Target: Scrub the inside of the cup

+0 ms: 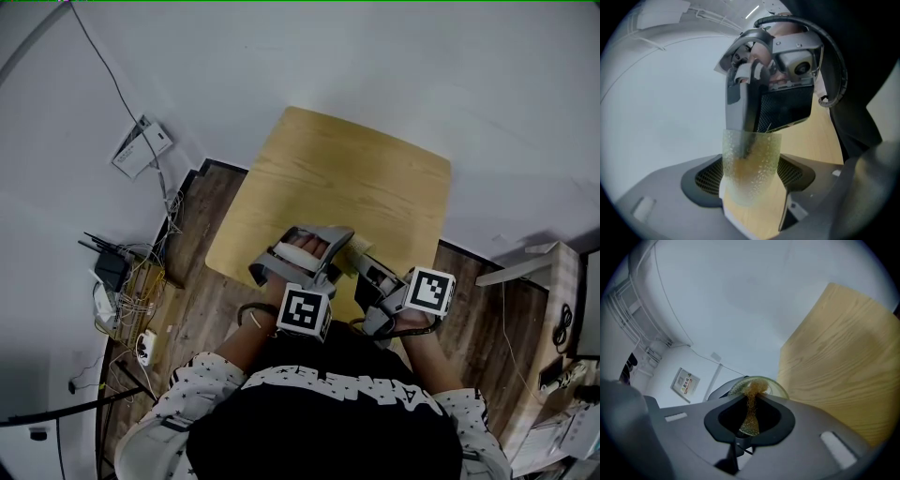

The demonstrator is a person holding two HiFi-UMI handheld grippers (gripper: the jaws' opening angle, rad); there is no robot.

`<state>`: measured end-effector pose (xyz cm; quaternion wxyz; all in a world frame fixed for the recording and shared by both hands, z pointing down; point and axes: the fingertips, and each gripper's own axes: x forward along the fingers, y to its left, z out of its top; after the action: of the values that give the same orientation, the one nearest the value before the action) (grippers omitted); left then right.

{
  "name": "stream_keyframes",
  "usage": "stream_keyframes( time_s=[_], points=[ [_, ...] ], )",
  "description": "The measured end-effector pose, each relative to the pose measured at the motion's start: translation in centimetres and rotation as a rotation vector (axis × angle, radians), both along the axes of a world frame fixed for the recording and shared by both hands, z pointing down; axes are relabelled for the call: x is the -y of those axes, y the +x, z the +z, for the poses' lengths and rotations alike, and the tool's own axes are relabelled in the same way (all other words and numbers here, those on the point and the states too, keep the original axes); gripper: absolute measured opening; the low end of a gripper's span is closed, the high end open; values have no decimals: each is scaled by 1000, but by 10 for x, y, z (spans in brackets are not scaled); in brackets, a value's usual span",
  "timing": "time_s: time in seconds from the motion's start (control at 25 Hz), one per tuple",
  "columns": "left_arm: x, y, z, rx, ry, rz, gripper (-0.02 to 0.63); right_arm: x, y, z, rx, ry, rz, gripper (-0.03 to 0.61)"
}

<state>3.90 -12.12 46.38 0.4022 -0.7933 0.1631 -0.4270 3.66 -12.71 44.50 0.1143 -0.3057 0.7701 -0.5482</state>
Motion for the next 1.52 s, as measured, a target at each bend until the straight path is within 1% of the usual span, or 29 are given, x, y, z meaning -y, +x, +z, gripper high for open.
stream_keyframes(
  time_s=[0.12, 0.2, 0.28, 0.36, 0.56, 0.64, 0.72, 0.88, 1.0, 1.16, 1.28, 1.52],
  points=[
    [-1, 0, 1, 13, -1, 7, 354, -1, 4, 9, 56, -82, 40, 46],
    [0, 0, 1, 18, 1, 10, 354, 0, 4, 8, 76, -86, 47, 46],
    [1, 1, 3, 22, 1, 7, 354, 1, 3, 5, 66, -58, 45, 46],
    [1, 0, 2, 22, 1, 0, 354, 2, 0, 0, 40, -10, 29, 44],
    [3, -8, -5, 23, 1, -20, 354, 3, -19, -22, -10, 119, -43, 41],
    [3, -11, -9, 26, 2, -26, 354, 2, -25, -26, -30, 142, -62, 40],
    [4, -13, -12, 32, 3, -28, 354, 0, -26, -24, -53, 138, -62, 40],
    [5, -11, -19, 43, 8, -24, 354, 0, -24, -25, -134, 192, -63, 40],
    [4, -10, -21, 48, -7, -20, 354, -1, -24, -29, -205, 239, -64, 40],
    [6, -7, -23, 44, -15, -9, 354, -2, -25, -28, -356, 326, -82, 40],
    [6, -4, -22, 38, -21, 1, 354, -3, -24, -26, -442, 376, -100, 40],
    [5, -2, -16, 24, -50, 1, 354, -6, -25, -20, -660, 487, -161, 40]
  ],
)
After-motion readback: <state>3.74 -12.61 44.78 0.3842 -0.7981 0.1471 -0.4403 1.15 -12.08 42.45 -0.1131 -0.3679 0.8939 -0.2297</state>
